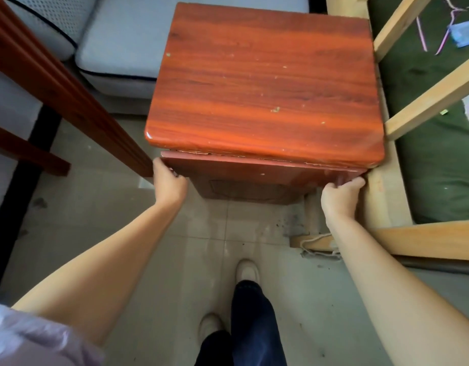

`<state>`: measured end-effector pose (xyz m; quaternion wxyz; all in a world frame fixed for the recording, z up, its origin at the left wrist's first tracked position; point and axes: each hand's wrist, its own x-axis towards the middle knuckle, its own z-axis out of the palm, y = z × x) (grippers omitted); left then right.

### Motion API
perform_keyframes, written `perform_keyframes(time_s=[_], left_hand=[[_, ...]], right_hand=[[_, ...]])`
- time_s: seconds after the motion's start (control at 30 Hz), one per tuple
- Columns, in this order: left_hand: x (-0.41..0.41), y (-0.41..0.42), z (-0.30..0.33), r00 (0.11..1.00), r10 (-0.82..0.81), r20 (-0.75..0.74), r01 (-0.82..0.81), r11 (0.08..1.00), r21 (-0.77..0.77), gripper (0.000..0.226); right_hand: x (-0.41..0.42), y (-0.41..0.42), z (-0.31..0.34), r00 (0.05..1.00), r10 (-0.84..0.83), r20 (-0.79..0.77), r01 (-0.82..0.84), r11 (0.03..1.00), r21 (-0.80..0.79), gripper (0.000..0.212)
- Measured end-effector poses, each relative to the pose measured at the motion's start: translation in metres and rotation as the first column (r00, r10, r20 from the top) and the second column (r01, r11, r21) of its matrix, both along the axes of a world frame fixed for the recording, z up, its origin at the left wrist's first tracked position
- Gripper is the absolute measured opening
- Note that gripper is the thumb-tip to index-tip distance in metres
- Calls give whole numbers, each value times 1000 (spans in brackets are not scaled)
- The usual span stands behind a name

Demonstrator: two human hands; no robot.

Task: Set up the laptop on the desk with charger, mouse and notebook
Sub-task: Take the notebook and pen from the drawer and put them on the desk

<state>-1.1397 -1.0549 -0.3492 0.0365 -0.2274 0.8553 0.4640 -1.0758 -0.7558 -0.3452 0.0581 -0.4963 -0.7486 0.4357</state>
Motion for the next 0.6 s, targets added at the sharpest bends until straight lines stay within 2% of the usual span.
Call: perform_keyframes(time_s=[0.07, 0.1, 0.13, 0.2, 0.23, 0.27, 0.3, 0.37, 0.43, 0.47, 0.6], left_hand=[[5, 2, 3, 997, 64, 43, -69, 990, 119, 31], [4, 3, 6, 985, 143, 98, -162, 960, 227, 34], [3, 6, 11, 957, 227, 183, -281, 886, 369, 36], [3, 16, 23, 890, 282, 358, -454, 621, 639, 26], [5, 23, 30, 869, 266, 417, -494, 475, 728, 25], [7, 30, 36, 858, 245, 453, -514, 364, 777, 34], [8, 37, 40, 852, 229, 472, -522, 294, 800, 50], [4, 49, 48, 849, 226, 477, -525, 266, 809, 72], [0, 55, 51, 838, 264, 478, -540, 264, 799, 75], [0, 55, 50, 822, 295, 487, -555, 225, 801, 73], [10, 45, 31, 712, 366, 599, -624, -61, 779, 67]], right_hand=[[5, -6, 2, 997, -59, -58, 50, 989, -141, 54], [3, -10, 5, 987, -136, -89, 107, 956, -272, 58], [0, -16, 11, 965, -237, -109, 167, 883, -439, 62], [-6, -32, 24, 913, -388, -126, 180, 659, -730, 65], [-8, -41, 31, 902, -409, -136, 141, 579, -803, 66], [-10, -50, 38, 896, -419, -144, 112, 528, -842, 66], [-12, -57, 42, 893, -427, -145, 102, 504, -858, 65], [-20, -64, 50, 885, -449, -122, 126, 484, -866, 59], [-24, -66, 52, 876, -474, -90, 150, 444, -883, 57], [-22, -67, 51, 863, -498, -86, 147, 410, -900, 59], [-9, -69, 29, 729, -679, -88, 84, 216, -973, 75]])
